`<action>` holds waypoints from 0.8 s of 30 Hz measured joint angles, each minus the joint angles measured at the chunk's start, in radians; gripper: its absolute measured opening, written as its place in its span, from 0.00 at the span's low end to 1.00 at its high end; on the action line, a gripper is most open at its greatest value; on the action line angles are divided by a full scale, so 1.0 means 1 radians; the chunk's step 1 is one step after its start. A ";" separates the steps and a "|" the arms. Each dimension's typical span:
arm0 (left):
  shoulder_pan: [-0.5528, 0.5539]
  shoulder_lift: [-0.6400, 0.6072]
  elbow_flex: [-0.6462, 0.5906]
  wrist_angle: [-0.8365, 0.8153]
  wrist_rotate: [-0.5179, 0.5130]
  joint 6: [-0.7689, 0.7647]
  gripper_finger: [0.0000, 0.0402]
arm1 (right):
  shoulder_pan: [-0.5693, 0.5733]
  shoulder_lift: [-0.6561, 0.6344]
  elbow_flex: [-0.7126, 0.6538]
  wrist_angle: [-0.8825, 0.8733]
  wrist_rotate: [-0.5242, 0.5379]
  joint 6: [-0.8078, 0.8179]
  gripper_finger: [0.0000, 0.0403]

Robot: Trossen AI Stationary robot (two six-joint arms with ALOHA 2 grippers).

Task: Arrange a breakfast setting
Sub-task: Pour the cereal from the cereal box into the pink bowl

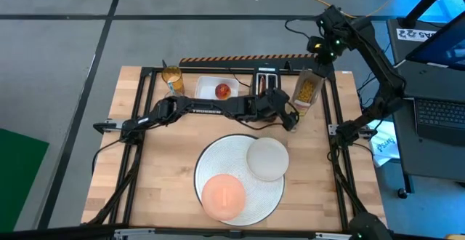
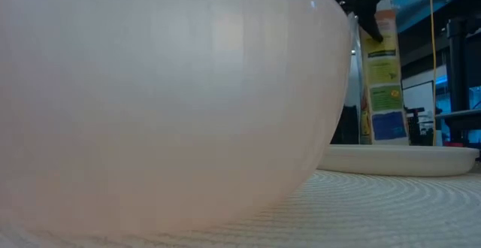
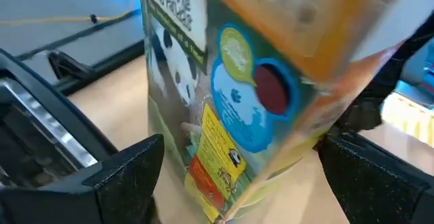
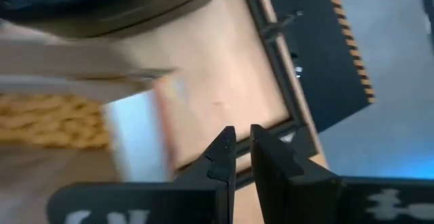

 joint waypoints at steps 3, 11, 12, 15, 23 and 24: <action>0.003 0.000 0.000 -0.009 -0.001 0.036 0.95 | 0.000 -0.001 0.000 0.004 -0.070 0.001 0.09; -0.002 0.000 0.000 -0.075 -0.005 0.057 0.95 | 0.085 -0.003 0.000 0.005 -0.018 0.061 0.09; -0.004 0.000 0.000 -0.081 -0.001 0.057 0.95 | 0.095 -0.003 0.000 0.004 0.026 0.065 0.09; -0.007 0.000 0.000 -0.095 0.021 0.081 0.95 | 0.113 0.012 0.000 0.004 0.119 0.092 0.09; -0.020 0.000 0.000 -0.097 0.039 0.110 0.95 | 0.115 0.059 0.000 0.005 0.176 0.136 0.09; -0.021 0.000 0.000 -0.097 0.040 0.111 0.95 | 0.111 0.066 0.000 0.005 0.167 0.136 0.09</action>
